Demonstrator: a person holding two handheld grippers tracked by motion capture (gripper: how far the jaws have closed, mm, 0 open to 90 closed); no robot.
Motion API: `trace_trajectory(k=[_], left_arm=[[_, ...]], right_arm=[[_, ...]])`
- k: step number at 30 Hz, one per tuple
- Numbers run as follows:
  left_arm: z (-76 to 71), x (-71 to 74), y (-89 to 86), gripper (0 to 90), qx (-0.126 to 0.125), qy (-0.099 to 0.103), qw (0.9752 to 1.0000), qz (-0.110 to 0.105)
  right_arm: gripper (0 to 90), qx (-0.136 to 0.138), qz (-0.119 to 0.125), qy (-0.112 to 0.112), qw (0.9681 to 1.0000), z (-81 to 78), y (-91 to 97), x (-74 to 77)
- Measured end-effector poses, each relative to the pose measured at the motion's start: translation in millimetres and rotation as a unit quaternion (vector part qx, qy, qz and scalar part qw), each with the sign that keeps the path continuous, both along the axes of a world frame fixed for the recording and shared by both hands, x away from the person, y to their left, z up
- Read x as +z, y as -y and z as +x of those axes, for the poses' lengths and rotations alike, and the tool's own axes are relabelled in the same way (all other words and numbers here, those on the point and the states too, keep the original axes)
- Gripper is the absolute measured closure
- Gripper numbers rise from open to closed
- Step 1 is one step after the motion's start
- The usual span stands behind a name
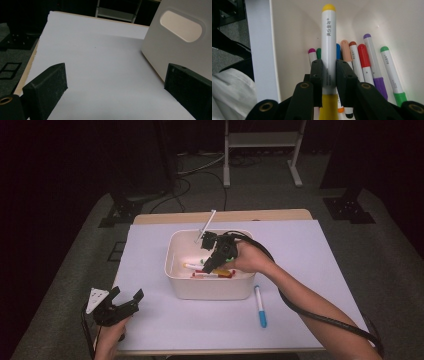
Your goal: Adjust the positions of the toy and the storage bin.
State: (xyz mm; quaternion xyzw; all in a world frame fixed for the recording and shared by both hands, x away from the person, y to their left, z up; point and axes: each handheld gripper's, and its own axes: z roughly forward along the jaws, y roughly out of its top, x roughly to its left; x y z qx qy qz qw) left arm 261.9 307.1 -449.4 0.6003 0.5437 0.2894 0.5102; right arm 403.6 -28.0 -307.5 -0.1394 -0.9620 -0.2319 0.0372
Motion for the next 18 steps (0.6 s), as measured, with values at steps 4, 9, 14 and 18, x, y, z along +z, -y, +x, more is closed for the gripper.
trace_trajectory(k=[4,9,14,18], left_arm=[[0.0,-0.1,0.0,3.1,0.0,0.0,1.0,0.0],[0.1,-0.4,-0.6,3.2,0.001,0.0,1.0,-0.001],[0.3,-0.4,-0.5,3.1,0.0,0.0,1.0,-0.001],[0.2,-0.4,-0.5,3.1,0.0,0.0,1.0,-0.002]], right_arm=[[75.6,0.003,-0.011,-0.003,0.9999,2.0,-4.1,-9.4],[75.6,0.005,-0.02,-0.007,0.9998,3.7,-7.9,-19.0],[75.5,0.008,-0.027,-0.012,0.9995,4.5,-11.3,-27.1],[75.6,0.011,-0.038,-0.017,0.9991,4.7,-14.6,-33.2]])
